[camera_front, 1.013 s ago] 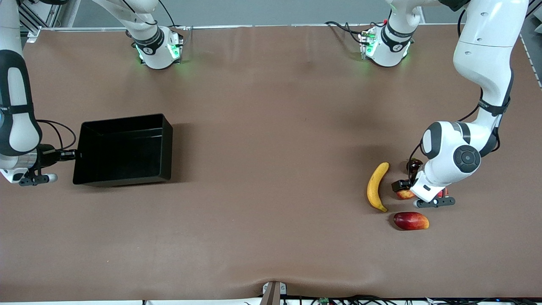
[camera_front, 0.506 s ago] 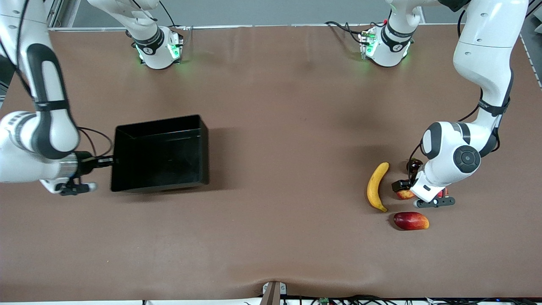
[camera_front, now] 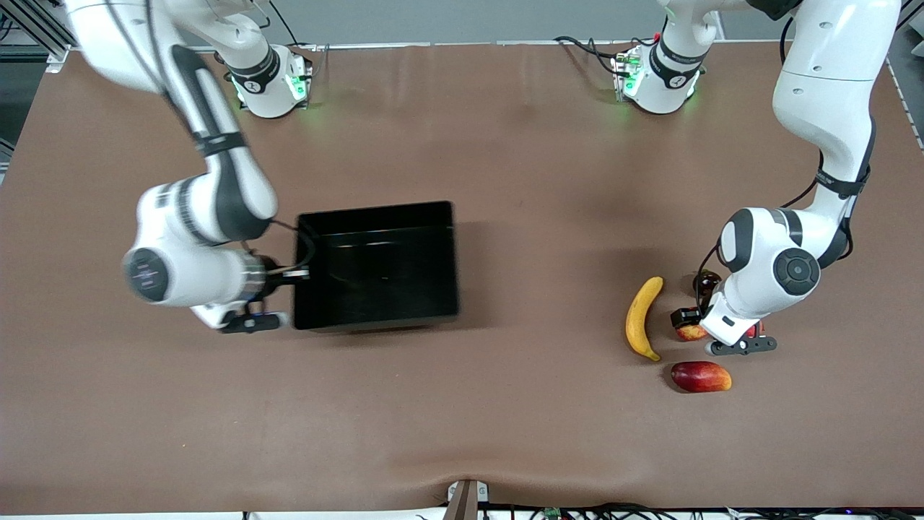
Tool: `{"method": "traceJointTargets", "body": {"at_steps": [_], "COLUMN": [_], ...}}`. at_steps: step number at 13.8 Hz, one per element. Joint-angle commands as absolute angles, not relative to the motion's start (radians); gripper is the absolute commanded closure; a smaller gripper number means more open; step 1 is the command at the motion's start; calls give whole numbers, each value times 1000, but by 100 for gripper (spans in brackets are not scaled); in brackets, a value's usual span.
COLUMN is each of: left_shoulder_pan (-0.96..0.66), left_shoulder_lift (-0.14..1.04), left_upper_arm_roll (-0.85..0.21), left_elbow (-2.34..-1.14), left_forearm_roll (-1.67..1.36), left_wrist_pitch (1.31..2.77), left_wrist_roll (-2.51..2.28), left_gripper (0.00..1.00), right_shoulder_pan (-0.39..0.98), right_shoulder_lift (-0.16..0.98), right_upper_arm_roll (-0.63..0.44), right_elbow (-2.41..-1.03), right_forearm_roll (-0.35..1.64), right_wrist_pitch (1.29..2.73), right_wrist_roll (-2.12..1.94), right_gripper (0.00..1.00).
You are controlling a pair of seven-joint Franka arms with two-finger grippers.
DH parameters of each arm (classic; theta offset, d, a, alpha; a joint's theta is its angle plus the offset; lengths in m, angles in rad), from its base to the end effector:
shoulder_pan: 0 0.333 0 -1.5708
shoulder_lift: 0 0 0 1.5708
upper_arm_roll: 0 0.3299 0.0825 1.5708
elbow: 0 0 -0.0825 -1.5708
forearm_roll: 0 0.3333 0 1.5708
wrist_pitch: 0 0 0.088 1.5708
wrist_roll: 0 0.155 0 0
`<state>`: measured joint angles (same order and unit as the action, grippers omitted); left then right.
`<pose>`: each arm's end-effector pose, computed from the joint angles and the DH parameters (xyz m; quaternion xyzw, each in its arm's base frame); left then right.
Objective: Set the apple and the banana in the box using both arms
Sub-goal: 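Lift the apple toward the box while the right gripper withdraws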
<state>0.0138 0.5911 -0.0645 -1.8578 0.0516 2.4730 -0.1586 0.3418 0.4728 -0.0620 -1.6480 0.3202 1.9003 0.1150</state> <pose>0.6199 -0.0279 0.2050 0.9991 0.0396 0.0127 0.0030 0.5709 0.2067 0.3193 -0.9855 -0.0152 0.1311 0.1064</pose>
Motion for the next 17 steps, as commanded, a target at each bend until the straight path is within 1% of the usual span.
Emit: {"method": "traceJointTargets", "body": {"at_steps": [1, 2, 4, 7, 9, 10, 11, 12, 15, 17], "left_shoulder_pan": [14, 15, 11, 5, 6, 6, 6, 6, 5, -5], "left_shoulder_lift": [580, 568, 540, 468, 413, 388, 367, 351, 330, 336], "left_upper_arm_roll": [-67, -67, -71, -80, -104, -124, -144, -164, -277, -359], "left_elbow": [-1851, -1856, -1862, -1859, -1856, -1858, -1859, -1862, -1867, -1861], "left_forearm_roll": [52, 52, 54, 54, 52, 52, 52, 52, 52, 52], "left_wrist_pitch": [2470, 2468, 2453, 2327, 2246, 2215, 2192, 2171, 2145, 2145], "left_wrist_roll": [-160, -156, -155, -153, -163, -172, -175, -189, -376, -545], "left_gripper": [88, 100, 100, 100, 100, 100, 100, 100, 100, 100], "right_shoulder_pan": [422, 451, 538, 615, 629, 629, 627, 630, 615, 604], "right_shoulder_lift": [475, 489, 518, 561, 583, 592, 597, 597, 578, 543], "right_upper_arm_roll": [-63, -63, -63, -63, -63, -61, -61, -61, -63, -72], "right_elbow": [-1652, -1652, -1654, -1655, -1655, -1655, -1654, -1649, -1606, -1580], "right_forearm_roll": [415, 431, 433, 433, 434, 434, 437, 437, 437, 434], "right_wrist_pitch": [1965, 1989, 2058, 2118, 2131, 2134, 2134, 2132, 2117, 2094], "right_wrist_roll": [216, 259, 368, 440, 446, 451, 451, 451, 446, 448], "right_gripper": [100, 100, 100, 100, 100, 81, 11, 0, 0, 0]}}
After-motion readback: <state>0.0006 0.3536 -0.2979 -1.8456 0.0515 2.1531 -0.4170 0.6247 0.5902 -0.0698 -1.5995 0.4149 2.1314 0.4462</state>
